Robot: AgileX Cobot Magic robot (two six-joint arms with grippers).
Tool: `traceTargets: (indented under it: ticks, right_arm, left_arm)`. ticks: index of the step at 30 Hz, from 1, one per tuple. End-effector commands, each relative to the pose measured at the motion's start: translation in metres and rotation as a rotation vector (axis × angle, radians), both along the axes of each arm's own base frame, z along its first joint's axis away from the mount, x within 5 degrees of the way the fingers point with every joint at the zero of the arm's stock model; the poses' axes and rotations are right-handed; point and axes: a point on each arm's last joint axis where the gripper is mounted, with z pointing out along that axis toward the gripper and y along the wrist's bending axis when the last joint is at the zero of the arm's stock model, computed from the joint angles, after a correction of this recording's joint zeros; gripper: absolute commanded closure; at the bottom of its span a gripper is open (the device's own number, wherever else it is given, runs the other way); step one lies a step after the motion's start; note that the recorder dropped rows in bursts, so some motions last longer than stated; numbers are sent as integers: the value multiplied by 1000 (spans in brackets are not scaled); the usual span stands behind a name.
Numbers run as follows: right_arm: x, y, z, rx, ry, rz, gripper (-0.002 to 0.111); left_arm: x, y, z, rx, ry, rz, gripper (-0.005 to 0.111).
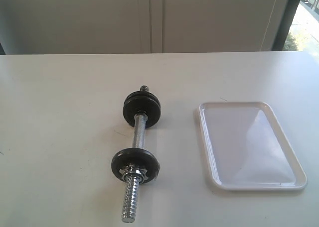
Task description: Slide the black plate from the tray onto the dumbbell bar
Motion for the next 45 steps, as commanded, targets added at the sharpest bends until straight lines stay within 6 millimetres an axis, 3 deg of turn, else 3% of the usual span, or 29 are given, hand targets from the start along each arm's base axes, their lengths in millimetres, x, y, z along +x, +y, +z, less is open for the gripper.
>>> traceTargets:
  ticks: [1,10,33,37,45]
  right_arm:
    - [0,2,-1,-56,-6,52,108]
    - [0,8,-1,-55,-10,174,108]
    - [-2,8,-6,-64,47,183,108]
    - [-1,8,-5,-180,33,212,108]
    - [-1,8,-5,-185,31,213,108]
  left_arm:
    - [0,0,-1,-14,-3,4,107]
    - [0,0,-1,-14,-3,4,107]
    - [0,0,-1,-14,-3,4,107]
    - [0,0,-1,-14,-3,4,107]
    - [0,0,-1,-14,-3,4,107]
